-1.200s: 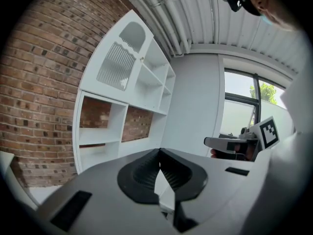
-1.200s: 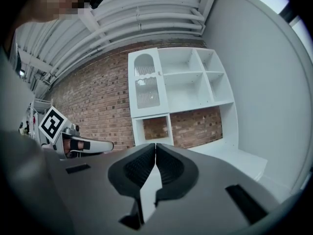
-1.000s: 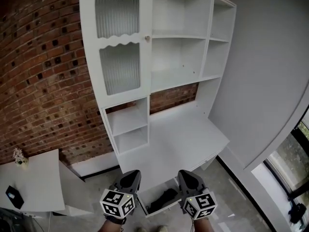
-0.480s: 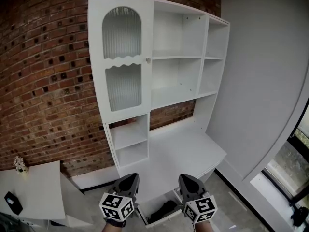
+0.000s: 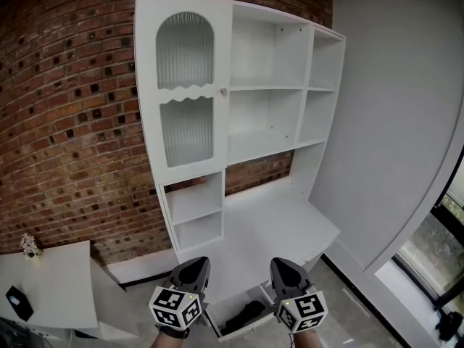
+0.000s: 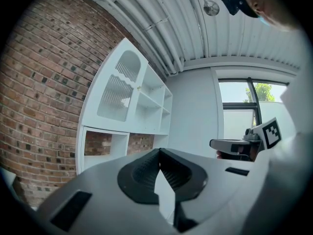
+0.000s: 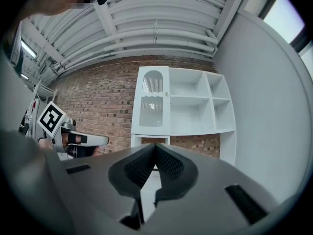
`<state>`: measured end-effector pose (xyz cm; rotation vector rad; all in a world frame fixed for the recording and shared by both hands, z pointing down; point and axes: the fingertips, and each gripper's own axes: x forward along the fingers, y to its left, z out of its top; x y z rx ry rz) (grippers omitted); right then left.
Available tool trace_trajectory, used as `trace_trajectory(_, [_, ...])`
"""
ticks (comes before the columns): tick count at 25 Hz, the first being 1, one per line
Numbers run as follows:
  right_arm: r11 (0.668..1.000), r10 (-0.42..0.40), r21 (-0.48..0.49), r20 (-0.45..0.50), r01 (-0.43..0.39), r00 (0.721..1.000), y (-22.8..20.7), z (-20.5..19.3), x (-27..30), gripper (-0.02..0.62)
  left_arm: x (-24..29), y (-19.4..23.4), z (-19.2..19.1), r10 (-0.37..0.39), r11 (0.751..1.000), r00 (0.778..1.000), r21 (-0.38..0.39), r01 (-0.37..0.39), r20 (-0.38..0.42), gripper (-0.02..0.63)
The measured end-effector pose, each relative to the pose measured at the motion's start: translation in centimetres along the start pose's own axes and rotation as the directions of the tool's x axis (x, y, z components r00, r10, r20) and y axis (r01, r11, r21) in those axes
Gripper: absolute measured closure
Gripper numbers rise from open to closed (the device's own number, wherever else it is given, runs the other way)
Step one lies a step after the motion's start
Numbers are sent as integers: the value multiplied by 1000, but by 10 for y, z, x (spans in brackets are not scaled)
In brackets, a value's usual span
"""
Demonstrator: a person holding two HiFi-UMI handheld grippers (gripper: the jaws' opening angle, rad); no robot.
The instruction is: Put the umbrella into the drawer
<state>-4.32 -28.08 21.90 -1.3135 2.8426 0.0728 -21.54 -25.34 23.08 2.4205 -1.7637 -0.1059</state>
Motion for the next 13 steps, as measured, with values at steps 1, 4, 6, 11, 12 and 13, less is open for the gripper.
trace_trajectory(1, [1000, 0, 1, 1, 0, 1000, 0, 0, 1, 591, 0, 0, 1, 2, 1000, 1000, 2, -2, 2, 600])
trace_trajectory(4, [1000, 5, 3, 4, -5, 1000, -1, 0, 3, 592, 1, 1, 2, 4, 1000, 1000, 5, -4, 3, 599])
trace_trajectory(6, [1000, 9, 3, 3, -9, 1000, -1, -1, 2, 591, 1, 0, 0, 5, 1000, 1000, 5, -5, 0, 599])
trace_trajectory(11, [1000, 16, -1, 6, -16, 1000, -1, 0, 2, 592, 2, -4, 3, 3, 1000, 1000, 12, -3, 1, 600])
trace_trajectory(12, [1000, 16, -2, 7, -16, 1000, -1, 1, 2, 592, 2, -5, 3, 2, 1000, 1000, 13, -2, 2, 600])
trace_trajectory(13, [1000, 16, -3, 7, -16, 1000, -1, 1, 1, 591, 2, -6, 3, 2, 1000, 1000, 13, -2, 3, 600])
